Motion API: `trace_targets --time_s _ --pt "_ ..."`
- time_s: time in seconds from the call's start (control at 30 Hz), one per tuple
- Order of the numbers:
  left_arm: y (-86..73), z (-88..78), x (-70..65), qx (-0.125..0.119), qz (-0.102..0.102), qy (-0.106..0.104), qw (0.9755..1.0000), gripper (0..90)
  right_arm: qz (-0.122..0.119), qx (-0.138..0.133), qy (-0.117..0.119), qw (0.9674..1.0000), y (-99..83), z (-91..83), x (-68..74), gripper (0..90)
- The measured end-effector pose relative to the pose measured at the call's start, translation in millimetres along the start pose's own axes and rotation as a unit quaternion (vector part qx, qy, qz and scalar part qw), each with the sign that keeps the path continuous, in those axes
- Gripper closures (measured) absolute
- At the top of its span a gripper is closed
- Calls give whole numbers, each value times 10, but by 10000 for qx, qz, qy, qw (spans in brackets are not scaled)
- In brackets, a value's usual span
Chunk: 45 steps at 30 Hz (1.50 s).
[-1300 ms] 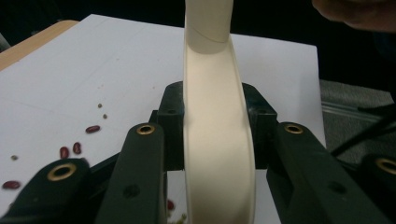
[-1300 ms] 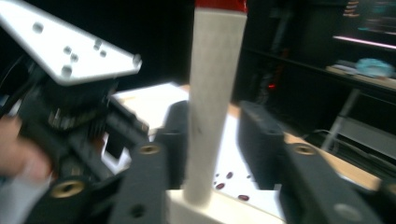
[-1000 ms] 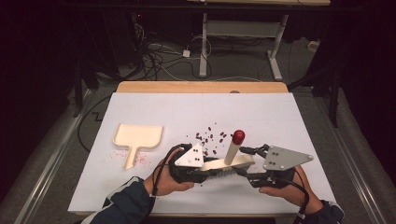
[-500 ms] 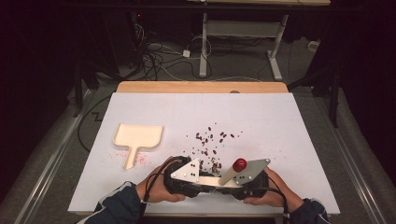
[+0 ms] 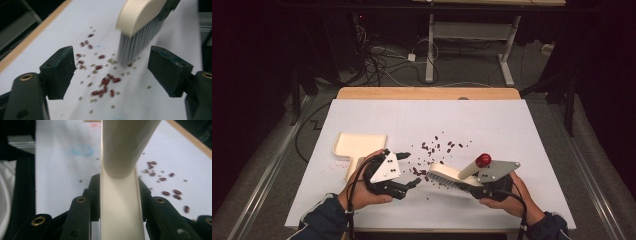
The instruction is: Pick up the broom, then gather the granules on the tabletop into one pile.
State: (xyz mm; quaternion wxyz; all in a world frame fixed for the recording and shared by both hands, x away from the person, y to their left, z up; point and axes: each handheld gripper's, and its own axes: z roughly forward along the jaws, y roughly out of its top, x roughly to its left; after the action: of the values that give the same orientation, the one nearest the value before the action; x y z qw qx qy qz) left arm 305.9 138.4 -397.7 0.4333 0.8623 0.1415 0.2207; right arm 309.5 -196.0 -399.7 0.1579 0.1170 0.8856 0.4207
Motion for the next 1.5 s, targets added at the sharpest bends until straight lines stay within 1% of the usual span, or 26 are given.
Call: trace_targets --time_s 0.03,0.07,0.17,0.3,0.33,0.37,0.4,0.43,0.53,0.6,0.67,0.73,0.77,0.83,0.9,0.93,0.97,1.0,1.03,1.1,1.23,1.3,1.33,1.37,1.4,1.5 --pt "-51 -33 18 11 -54 134 9999 207 18 3 -112 9999 -4 -22 -23 674" --pt "-103 -66 39 17 -124 219 9997 202 70 9 -208 9998 -10 -44 -38 673" --pt "-254 -163 93 124 -225 585 9980 197 213 -53 -352 9991 -27 -100 -97 674" --pt "-459 -290 167 180 -471 877 9949 197 367 -66 -627 9973 -44 -171 -166 674" --pt "-459 -290 167 180 -471 877 9949 197 393 -80 -691 9968 -49 -186 -183 673" --pt "-561 -338 196 240 -574 1020 9928 197 426 -93 -735 9963 -54 -200 -198 674" --pt "-561 -338 196 240 -574 1020 9928 197 448 -76 -795 9958 -57 -214 -213 674" --pt "-658 -378 218 320 -665 1138 9908 197 469 -74 -863 9951 -60 -224 -226 673" --pt "-788 -432 234 393 -804 1283 9877 197 524 -48 -1059 9930 -70 -254 -267 673" --pt "-868 -461 233 423 -935 1305 9861 197 560 -38 -1226 9909 -84 -269 -304 674" --pt "-935 -478 221 522 -980 1332 9848 197 607 33 -1393 9884 -104 -279 -352 673" --pt "-963 -484 214 525 -1026 1323 9845 197 680 99 -1592 9848 -132 -275 -416 674" --pt "-997 -485 194 548 -1092 1294 9840 197 712 152 -1672 9832 -144 -269 -455 674" --pt "-1000 -467 164 600 -1033 1273 9846 197 764 245 -1890 9787 -166 -252 -546 674" --pt "-985 -442 135 652 -923 1267 9855 197 826 347 -2080 9740 -178 -223 -644 674" --pt "-985 -442 135 652 -923 1267 9855 197 852 383 -2166 9718 -184 -205 -694 674" --pt "-975 -427 116 666 -867 1251 9861 197 932 396 -2209 9700 -189 -181 -744 674" --pt "-974 -422 111 680 -847 1256 9861 197 996 415 -2235 9687 -193 -152 -799 674" --pt "-974 -419 113 681 -846 1251 9862 197 1018 465 -2299 9668 -194 -115 -846 674" --pt "-981 -414 127 672 -856 1261 9860 197 1013 619 -2475 9616 -190 -15 -928 674" --pt "-988 -414 158 646 -906 1262 9857 197 966 863 -2657 9553 -180 223 -1064 675" --pt "-998 -415 173 655 -910 1265 9856 197 861 1012 -2756 9521 -174 341 -1130 675" --pt "-1003 -418 175 661 -911 1268 9855 197 865 1051 -2768 9512 -176 395 -1166 675" --pt "-1003 -418 175 661 -911 1268 9855 197 865 1051 -2768 9512 -176 395 -1166 675" --pt "-1015 -422 175 653 -938 1263 9854 197 856 1096 -2823 9492 -180 502 -1236 675" --pt "-1018 -430 169 688 -925 1271 9852 197 773 1224 -2886 9464 -160 664 -1329 675"
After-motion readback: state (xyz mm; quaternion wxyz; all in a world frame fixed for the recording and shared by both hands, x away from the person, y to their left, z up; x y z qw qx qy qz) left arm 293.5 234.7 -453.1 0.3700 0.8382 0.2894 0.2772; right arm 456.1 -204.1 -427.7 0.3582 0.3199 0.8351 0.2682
